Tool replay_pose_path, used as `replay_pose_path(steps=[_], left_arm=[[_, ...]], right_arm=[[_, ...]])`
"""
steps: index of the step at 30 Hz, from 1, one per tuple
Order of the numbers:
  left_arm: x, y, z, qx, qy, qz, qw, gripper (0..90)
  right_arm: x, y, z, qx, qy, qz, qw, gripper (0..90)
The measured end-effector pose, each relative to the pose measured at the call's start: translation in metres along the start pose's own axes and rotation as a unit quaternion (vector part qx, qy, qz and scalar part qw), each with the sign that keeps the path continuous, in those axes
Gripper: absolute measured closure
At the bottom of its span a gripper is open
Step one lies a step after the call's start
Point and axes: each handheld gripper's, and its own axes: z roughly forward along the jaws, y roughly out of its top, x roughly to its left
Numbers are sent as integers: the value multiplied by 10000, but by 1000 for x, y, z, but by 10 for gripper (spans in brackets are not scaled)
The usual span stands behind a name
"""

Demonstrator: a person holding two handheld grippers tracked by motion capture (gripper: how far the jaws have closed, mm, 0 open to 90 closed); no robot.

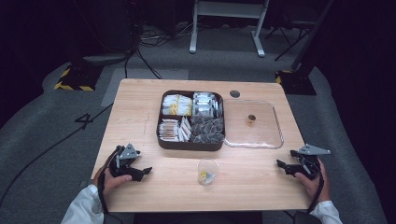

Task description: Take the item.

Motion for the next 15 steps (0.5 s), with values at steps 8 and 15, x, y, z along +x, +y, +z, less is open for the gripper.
replay_pose_path(steps=[8, 15], left_arm=[[0, 0, 0, 5, 24, -20, 10000, 157], [0, 0, 0, 9, 34, -33, 10000, 158]], right_arm=[[0, 0, 0, -4, 1, -6, 10000, 184], [0, 0, 0, -4, 1, -8, 10000, 185]])
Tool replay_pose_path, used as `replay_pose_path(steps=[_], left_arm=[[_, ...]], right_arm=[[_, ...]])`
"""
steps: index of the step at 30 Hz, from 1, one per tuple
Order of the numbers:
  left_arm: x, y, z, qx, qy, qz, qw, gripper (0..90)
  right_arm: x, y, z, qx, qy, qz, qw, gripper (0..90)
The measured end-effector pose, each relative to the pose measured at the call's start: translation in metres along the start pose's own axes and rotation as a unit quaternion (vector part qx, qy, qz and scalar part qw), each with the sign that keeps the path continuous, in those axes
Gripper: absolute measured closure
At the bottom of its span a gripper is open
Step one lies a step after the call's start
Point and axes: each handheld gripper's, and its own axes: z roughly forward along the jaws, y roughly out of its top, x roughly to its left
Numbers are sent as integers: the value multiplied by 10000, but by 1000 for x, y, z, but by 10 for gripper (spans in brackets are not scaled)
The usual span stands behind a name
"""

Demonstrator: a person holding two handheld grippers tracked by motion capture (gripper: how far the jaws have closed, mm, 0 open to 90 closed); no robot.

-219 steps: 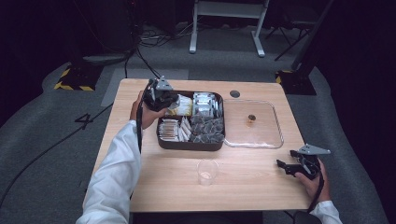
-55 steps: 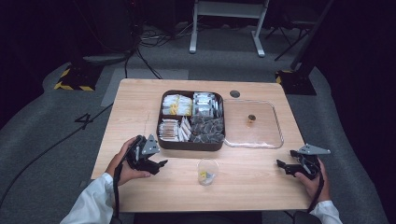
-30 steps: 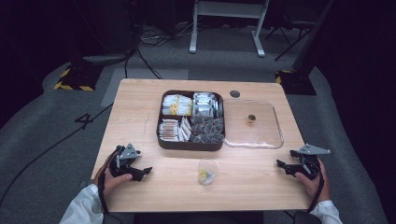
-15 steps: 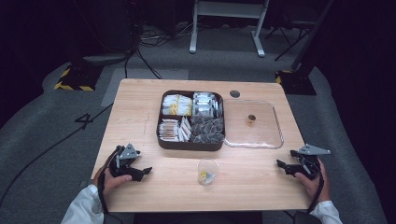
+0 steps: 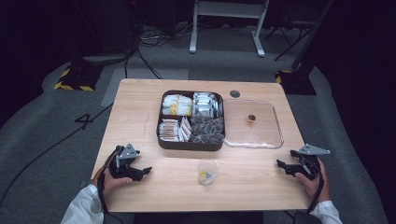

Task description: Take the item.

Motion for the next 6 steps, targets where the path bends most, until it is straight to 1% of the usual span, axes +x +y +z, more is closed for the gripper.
replay_pose_path(steps=[4, 6], left_arm=[[0, 0, 0, 7, 27, -6, 10000, 157], [0, 0, 0, 1, 36, -45, 10000, 157]], right_arm=[[0, 0, 0, -6, 2, -9, 10000, 187], [0, 0, 0, -2, 13, -3, 10000, 187]])
